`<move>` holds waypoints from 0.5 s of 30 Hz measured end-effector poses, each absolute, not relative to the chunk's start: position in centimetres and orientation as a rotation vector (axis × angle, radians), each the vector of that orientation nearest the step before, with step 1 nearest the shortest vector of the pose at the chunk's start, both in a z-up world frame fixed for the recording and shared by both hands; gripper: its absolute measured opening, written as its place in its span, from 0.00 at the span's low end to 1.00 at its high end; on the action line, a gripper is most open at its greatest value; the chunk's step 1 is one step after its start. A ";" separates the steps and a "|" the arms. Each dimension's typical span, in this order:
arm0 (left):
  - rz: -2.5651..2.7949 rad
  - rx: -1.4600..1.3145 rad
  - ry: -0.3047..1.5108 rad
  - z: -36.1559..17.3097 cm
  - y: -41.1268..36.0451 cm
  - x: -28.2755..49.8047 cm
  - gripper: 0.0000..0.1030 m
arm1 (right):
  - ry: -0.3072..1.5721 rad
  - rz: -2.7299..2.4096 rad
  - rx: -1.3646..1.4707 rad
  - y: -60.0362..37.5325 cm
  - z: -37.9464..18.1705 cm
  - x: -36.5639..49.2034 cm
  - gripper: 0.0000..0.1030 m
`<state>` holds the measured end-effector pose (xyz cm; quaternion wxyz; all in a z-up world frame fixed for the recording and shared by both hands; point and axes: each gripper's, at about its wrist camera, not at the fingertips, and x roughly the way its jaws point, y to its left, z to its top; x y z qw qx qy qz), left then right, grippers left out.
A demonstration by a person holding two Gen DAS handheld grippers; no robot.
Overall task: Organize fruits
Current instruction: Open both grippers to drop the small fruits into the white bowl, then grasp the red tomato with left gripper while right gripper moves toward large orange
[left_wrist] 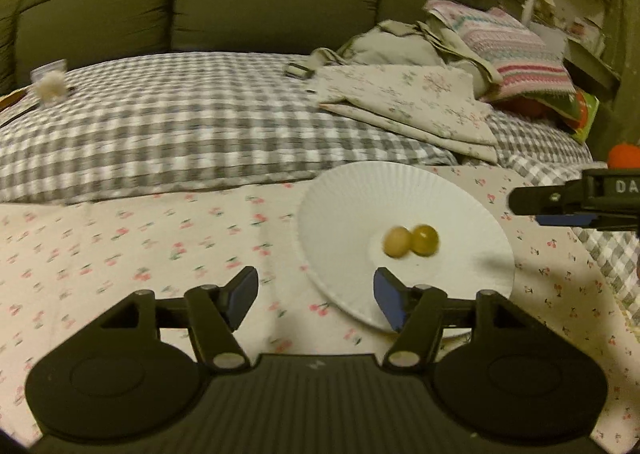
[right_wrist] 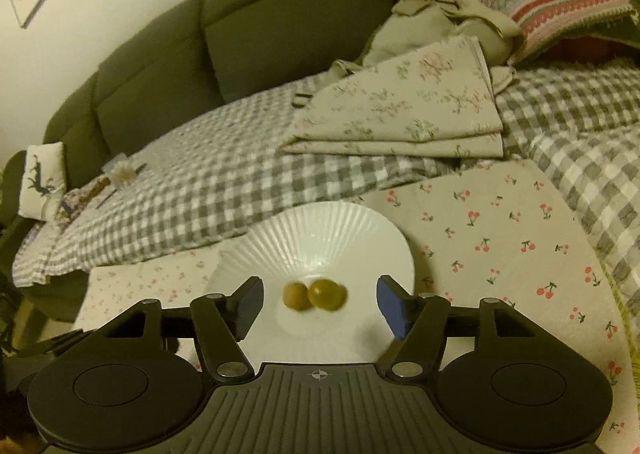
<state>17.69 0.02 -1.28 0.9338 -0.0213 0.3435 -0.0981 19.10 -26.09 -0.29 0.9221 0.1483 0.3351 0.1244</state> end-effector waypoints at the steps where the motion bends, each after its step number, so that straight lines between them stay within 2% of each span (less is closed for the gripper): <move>1: -0.192 -0.050 0.705 -0.9 0.5 17.2 0.63 | 0.684 0.259 0.299 -25.9 0.0 18.8 0.65; 8: -0.151 -0.143 0.715 1.2 3.3 14.0 0.70 | 0.641 0.327 0.283 -24.6 2.3 15.1 0.78; 15: -0.124 -0.144 0.749 1.0 4.5 10.7 0.72 | 0.632 0.373 0.238 -23.1 3.5 11.1 0.83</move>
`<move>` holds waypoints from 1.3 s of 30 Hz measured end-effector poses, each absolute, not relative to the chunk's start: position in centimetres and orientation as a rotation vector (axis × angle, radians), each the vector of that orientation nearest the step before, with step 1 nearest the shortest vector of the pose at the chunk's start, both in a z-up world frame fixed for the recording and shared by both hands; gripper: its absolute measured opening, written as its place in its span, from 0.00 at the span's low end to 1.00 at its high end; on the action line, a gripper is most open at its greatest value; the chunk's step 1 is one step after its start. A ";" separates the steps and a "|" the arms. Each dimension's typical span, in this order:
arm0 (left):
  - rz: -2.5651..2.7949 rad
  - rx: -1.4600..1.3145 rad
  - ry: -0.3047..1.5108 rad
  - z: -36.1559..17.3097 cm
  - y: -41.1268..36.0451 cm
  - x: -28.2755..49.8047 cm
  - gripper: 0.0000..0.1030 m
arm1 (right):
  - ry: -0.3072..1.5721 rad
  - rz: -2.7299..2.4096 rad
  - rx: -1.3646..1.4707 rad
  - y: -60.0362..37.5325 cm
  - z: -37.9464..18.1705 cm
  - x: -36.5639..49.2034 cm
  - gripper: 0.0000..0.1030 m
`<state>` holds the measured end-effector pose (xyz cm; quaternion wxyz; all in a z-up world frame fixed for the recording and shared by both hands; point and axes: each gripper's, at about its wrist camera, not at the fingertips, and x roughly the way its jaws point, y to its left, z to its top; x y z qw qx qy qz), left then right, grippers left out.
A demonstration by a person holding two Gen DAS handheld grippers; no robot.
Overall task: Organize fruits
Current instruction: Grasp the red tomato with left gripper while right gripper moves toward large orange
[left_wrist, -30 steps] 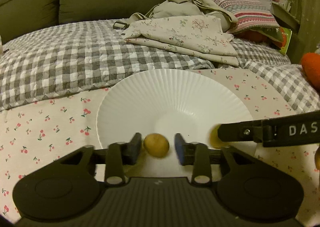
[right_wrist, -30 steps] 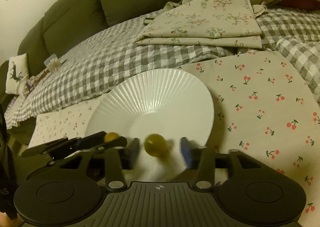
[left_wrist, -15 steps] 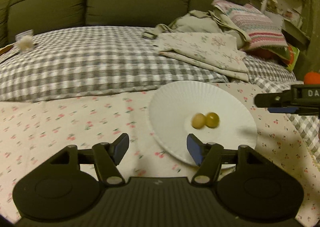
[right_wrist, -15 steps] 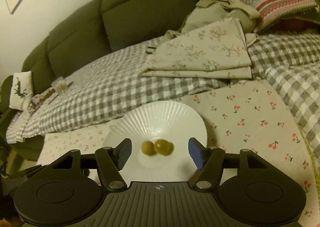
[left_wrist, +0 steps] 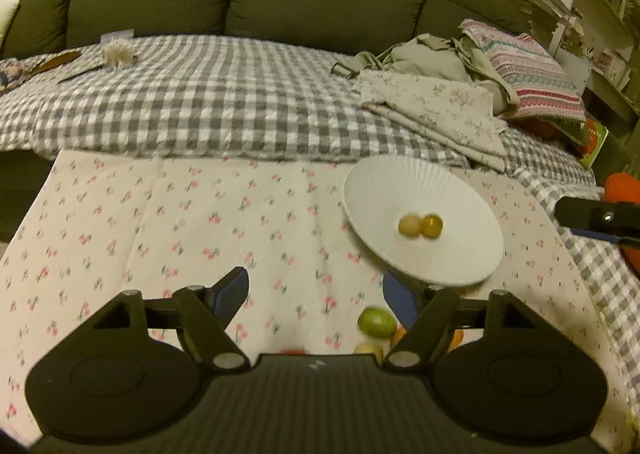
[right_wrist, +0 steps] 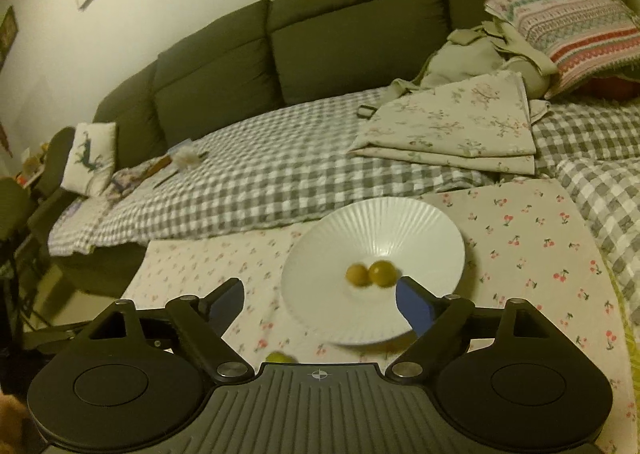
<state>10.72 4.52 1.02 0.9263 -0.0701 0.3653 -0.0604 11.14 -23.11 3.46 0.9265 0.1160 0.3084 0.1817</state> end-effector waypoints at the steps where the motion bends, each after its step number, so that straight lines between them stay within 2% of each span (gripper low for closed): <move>1: -0.123 -0.148 0.757 0.9 4.6 10.4 0.72 | 0.634 0.377 0.239 -23.0 3.5 10.6 0.85; 14: -0.105 -0.146 0.819 -1.6 4.6 9.0 0.81 | 0.777 0.415 0.158 -20.7 -0.3 8.4 0.87; 19: -0.094 -0.181 0.857 -2.5 4.8 9.4 0.81 | 0.842 0.406 0.234 -21.4 -1.7 9.1 0.87; 24: -0.074 -0.187 0.879 -3.3 4.8 9.7 0.81 | 0.846 0.443 0.169 -20.0 -2.4 8.6 0.87; 30: -0.063 -0.180 0.888 -4.0 4.8 10.0 0.76 | 0.863 0.464 0.106 -18.2 -3.6 8.3 0.85; 39: -0.072 -0.171 0.928 -5.5 4.5 10.9 0.55 | 0.886 0.524 0.040 -16.0 -5.3 7.6 0.76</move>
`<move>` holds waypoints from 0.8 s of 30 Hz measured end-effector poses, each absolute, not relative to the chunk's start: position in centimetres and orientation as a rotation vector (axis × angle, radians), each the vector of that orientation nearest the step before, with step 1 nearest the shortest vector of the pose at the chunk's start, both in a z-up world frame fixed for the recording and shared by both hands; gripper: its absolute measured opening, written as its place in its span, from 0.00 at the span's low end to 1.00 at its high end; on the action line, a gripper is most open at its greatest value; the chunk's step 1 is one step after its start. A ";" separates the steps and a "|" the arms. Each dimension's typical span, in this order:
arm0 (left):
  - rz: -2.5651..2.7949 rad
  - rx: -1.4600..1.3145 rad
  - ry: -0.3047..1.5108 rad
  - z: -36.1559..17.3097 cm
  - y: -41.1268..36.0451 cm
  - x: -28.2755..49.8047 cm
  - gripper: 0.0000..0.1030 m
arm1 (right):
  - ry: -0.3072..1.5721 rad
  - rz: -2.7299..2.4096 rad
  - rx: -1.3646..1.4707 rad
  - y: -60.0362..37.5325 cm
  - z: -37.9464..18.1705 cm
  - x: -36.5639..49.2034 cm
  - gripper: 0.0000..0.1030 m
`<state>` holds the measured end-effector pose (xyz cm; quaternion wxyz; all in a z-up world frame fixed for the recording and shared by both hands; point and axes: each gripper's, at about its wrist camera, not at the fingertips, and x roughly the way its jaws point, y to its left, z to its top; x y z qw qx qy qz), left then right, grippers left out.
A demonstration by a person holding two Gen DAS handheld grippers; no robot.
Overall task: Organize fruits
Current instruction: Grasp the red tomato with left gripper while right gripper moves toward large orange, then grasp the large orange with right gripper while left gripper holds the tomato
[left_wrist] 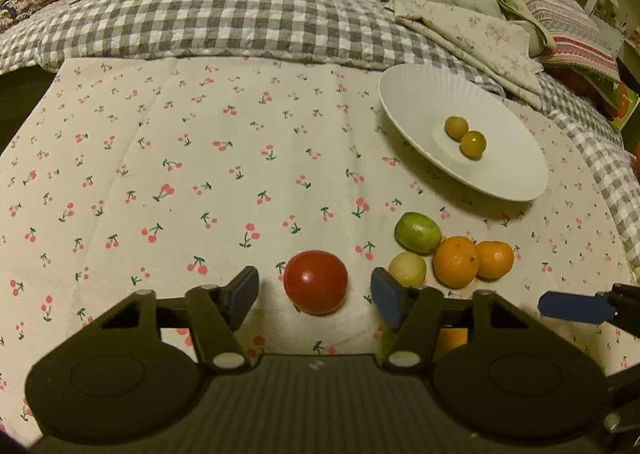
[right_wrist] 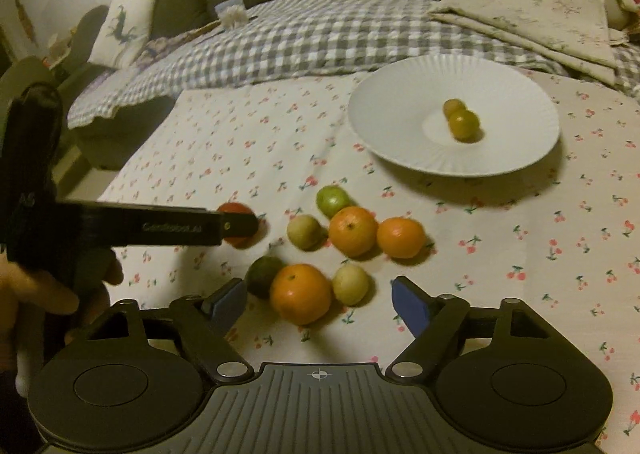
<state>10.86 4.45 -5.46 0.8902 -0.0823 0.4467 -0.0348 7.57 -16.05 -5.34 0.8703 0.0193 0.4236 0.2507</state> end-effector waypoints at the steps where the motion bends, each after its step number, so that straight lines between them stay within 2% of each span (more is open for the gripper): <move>1: -0.073 -0.176 0.931 -5.6 4.5 11.0 0.52 | 0.887 0.528 0.033 -15.9 -5.5 7.6 0.74; 7: -0.081 -0.162 0.943 -6.2 4.3 11.2 0.34 | 0.885 0.555 -0.022 -14.9 -6.5 7.3 0.63; 11: -0.085 -0.150 0.939 -6.3 4.1 11.3 0.33 | 0.876 0.566 -0.052 -14.3 -7.0 7.3 0.55; 18: -0.078 -0.157 0.928 -5.7 4.4 11.1 0.33 | 0.828 0.572 -0.108 -13.4 -7.1 7.1 0.50; 23: -0.076 -0.164 0.922 -5.5 4.5 11.1 0.33 | 0.784 0.576 -0.237 -11.9 -7.3 6.1 0.36; 24: -0.074 -0.163 0.921 -5.5 4.5 11.1 0.33 | 0.787 0.574 -0.251 -11.7 -7.4 6.0 0.36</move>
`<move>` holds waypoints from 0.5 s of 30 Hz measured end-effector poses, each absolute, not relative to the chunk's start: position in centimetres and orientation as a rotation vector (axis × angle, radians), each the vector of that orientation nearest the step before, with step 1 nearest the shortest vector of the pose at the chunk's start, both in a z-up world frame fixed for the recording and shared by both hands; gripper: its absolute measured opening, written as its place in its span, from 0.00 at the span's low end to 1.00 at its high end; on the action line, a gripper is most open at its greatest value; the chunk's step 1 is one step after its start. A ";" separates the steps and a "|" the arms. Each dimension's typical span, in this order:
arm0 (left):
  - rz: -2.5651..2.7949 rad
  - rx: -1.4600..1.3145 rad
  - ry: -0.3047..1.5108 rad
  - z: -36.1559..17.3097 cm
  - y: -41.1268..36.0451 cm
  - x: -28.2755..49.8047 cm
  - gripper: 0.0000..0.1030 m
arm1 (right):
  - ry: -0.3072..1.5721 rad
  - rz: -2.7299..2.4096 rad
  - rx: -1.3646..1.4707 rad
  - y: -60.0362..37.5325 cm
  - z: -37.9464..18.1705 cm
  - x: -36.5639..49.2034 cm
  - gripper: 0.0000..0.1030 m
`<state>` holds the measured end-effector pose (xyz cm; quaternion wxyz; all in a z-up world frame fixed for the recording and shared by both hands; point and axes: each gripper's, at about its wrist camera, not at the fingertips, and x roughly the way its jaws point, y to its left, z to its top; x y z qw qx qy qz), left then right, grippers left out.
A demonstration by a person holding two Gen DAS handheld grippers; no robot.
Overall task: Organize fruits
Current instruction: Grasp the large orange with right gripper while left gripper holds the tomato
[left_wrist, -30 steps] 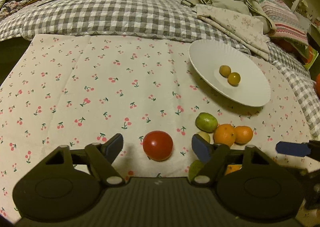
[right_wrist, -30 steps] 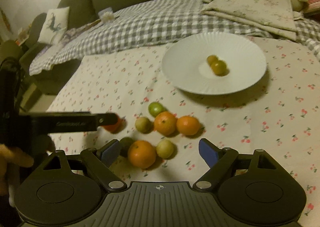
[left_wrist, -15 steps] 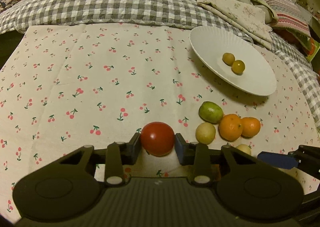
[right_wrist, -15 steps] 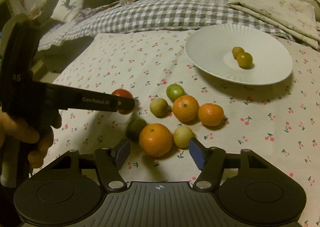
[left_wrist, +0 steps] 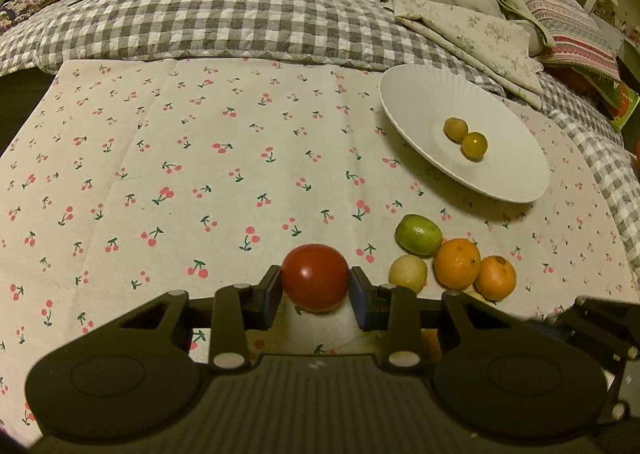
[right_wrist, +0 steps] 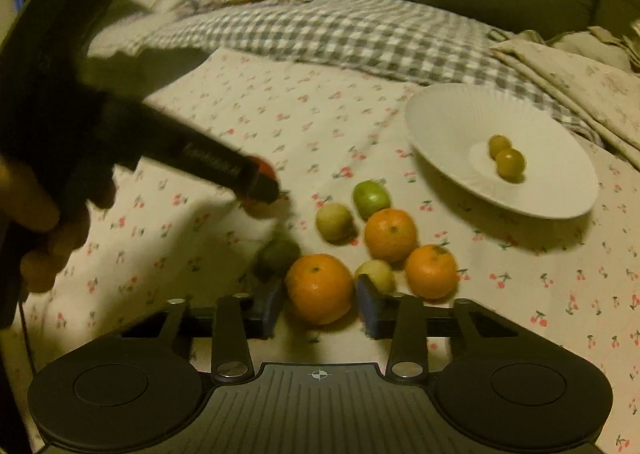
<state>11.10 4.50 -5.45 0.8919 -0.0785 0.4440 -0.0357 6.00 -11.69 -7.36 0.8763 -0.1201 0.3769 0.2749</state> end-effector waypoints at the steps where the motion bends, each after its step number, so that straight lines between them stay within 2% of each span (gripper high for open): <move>1: -0.072 -0.162 0.920 -5.4 4.5 11.1 0.33 | 0.778 0.571 -0.268 -11.5 -7.4 5.8 0.36; 15: -0.069 -0.166 0.904 -5.0 4.7 10.9 0.33 | 0.808 0.573 -0.200 -12.2 -6.5 6.1 0.34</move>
